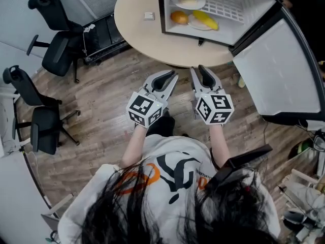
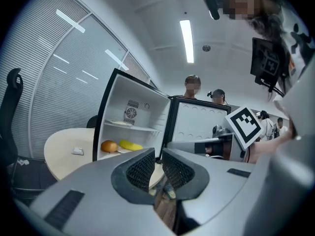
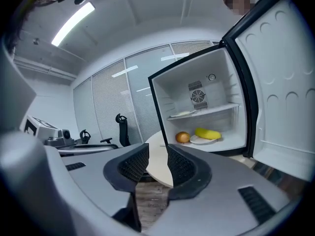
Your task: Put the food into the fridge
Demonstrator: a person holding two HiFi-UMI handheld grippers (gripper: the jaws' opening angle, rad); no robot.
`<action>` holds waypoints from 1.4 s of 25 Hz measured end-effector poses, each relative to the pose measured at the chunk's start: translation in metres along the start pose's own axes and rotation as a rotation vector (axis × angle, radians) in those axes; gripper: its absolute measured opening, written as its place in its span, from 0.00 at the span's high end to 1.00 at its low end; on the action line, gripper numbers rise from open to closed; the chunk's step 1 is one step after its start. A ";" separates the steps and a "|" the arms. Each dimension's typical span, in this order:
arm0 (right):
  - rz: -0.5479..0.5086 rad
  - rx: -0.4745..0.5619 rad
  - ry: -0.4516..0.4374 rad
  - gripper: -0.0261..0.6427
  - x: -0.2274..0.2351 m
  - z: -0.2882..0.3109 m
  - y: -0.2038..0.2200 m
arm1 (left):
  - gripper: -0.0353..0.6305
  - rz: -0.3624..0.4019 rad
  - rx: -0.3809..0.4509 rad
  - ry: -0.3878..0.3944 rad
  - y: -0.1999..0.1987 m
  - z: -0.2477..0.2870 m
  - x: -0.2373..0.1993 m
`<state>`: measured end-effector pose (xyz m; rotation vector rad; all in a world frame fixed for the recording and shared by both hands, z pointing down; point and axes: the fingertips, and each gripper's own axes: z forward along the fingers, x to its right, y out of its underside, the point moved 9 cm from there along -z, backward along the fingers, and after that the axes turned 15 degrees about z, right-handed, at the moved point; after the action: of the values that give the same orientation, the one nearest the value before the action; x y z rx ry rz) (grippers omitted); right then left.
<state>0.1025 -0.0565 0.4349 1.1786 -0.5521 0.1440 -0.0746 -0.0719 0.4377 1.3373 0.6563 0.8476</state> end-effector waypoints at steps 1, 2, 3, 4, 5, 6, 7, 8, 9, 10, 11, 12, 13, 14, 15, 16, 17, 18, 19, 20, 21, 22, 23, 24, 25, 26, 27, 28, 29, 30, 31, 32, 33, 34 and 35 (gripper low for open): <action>-0.004 -0.006 -0.006 0.77 0.000 -0.009 0.002 | 0.89 -0.001 0.002 -0.005 -0.001 -0.001 0.008; -0.010 -0.011 -0.011 0.78 0.001 -0.018 0.004 | 0.89 -0.002 0.003 -0.011 -0.002 -0.003 0.016; -0.015 -0.015 -0.016 0.78 0.001 -0.028 0.006 | 0.89 -0.002 0.004 -0.016 -0.003 -0.004 0.025; -0.016 -0.016 -0.021 0.79 0.003 -0.037 0.008 | 0.89 0.002 0.003 -0.019 -0.005 -0.005 0.033; -0.012 -0.017 -0.025 0.80 0.005 -0.046 0.009 | 0.89 0.006 0.001 -0.022 -0.006 -0.007 0.042; -0.006 -0.017 -0.029 0.80 0.008 -0.055 0.011 | 0.89 0.008 -0.002 -0.025 -0.007 -0.009 0.052; -0.001 -0.019 -0.033 0.81 0.010 -0.064 0.012 | 0.89 0.008 -0.004 -0.029 -0.008 -0.011 0.062; 0.001 -0.021 -0.036 0.81 0.011 -0.074 0.014 | 0.89 0.005 -0.004 -0.035 -0.008 -0.015 0.072; -0.003 -0.025 -0.040 0.82 0.012 -0.082 0.017 | 0.89 0.002 -0.005 -0.042 -0.008 -0.018 0.081; -0.008 -0.031 -0.045 0.82 0.012 -0.090 0.019 | 0.89 0.001 -0.007 -0.050 -0.007 -0.022 0.089; -0.013 -0.037 -0.049 0.82 0.012 -0.098 0.022 | 0.89 0.001 -0.010 -0.057 -0.007 -0.026 0.098; -0.014 -0.041 -0.055 0.82 0.012 -0.105 0.025 | 0.89 0.002 -0.014 -0.064 -0.006 -0.029 0.106; -0.012 -0.045 -0.060 0.83 0.013 -0.113 0.028 | 0.89 0.001 -0.018 -0.069 -0.006 -0.033 0.114; -0.009 -0.048 -0.064 0.84 0.013 -0.120 0.031 | 0.89 0.000 -0.021 -0.073 -0.005 -0.037 0.122; -0.008 -0.051 -0.068 0.84 0.012 -0.127 0.034 | 0.89 -0.002 -0.024 -0.075 -0.003 -0.041 0.131; -0.008 -0.052 -0.072 0.84 0.012 -0.134 0.037 | 0.89 -0.002 -0.027 -0.077 -0.002 -0.045 0.138; -0.009 -0.054 -0.076 0.85 0.011 -0.140 0.040 | 0.89 -0.002 -0.029 -0.079 -0.001 -0.049 0.145; -0.011 -0.055 -0.080 0.85 0.010 -0.146 0.042 | 0.89 -0.002 -0.031 -0.082 -0.001 -0.053 0.151; -0.012 -0.056 -0.085 0.86 0.008 -0.151 0.044 | 0.89 -0.002 -0.032 -0.085 0.000 -0.056 0.157; -0.013 -0.056 -0.089 0.86 0.008 -0.155 0.046 | 0.89 0.000 -0.032 -0.089 0.000 -0.059 0.161; -0.012 -0.057 -0.094 0.87 0.007 -0.158 0.047 | 0.89 0.002 -0.032 -0.093 0.000 -0.061 0.165; -0.010 -0.058 -0.101 0.87 0.007 -0.160 0.047 | 0.89 0.004 -0.031 -0.097 -0.001 -0.062 0.167; -0.009 -0.061 -0.109 0.88 0.007 -0.160 0.047 | 0.89 0.005 -0.031 -0.102 -0.001 -0.063 0.168; -0.010 -0.064 -0.116 0.89 0.006 -0.159 0.047 | 0.89 0.007 -0.031 -0.108 -0.001 -0.063 0.168; -0.012 -0.067 -0.123 0.89 0.004 -0.158 0.046 | 0.89 0.008 -0.030 -0.112 -0.002 -0.064 0.168; -0.016 -0.069 -0.127 0.89 0.003 -0.159 0.047 | 0.89 0.011 -0.028 -0.116 -0.003 -0.066 0.169; -0.019 -0.069 -0.130 0.89 0.003 -0.162 0.047 | 0.89 0.014 -0.025 -0.119 -0.004 -0.068 0.172; -0.022 -0.067 -0.133 0.89 0.003 -0.166 0.048 | 0.89 0.017 -0.022 -0.123 -0.005 -0.070 0.176; -0.024 -0.066 -0.135 0.90 0.003 -0.170 0.048 | 0.89 0.020 -0.019 -0.126 -0.006 -0.072 0.181; -0.024 -0.064 -0.138 0.90 0.003 -0.174 0.049 | 0.89 0.024 -0.016 -0.129 -0.006 -0.074 0.184; -0.022 -0.064 -0.140 0.90 0.004 -0.176 0.049 | 0.89 0.026 -0.015 -0.132 -0.007 -0.075 0.187; -0.021 -0.063 -0.142 0.90 0.003 -0.177 0.049 | 0.89 0.028 -0.015 -0.134 -0.007 -0.076 0.188; -0.022 -0.064 -0.144 0.90 0.003 -0.178 0.049 | 0.89 0.029 -0.014 -0.136 -0.008 -0.077 0.189; -0.023 -0.064 -0.144 0.90 0.003 -0.178 0.049 | 0.89 0.030 -0.015 -0.137 -0.008 -0.078 0.190; -0.025 -0.065 -0.145 0.90 0.002 -0.178 0.049 | 0.89 0.032 -0.015 -0.138 -0.008 -0.078 0.190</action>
<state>0.1450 0.1233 0.4294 1.1379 -0.6647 0.0190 -0.0323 0.1293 0.4305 1.3823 0.5216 0.7767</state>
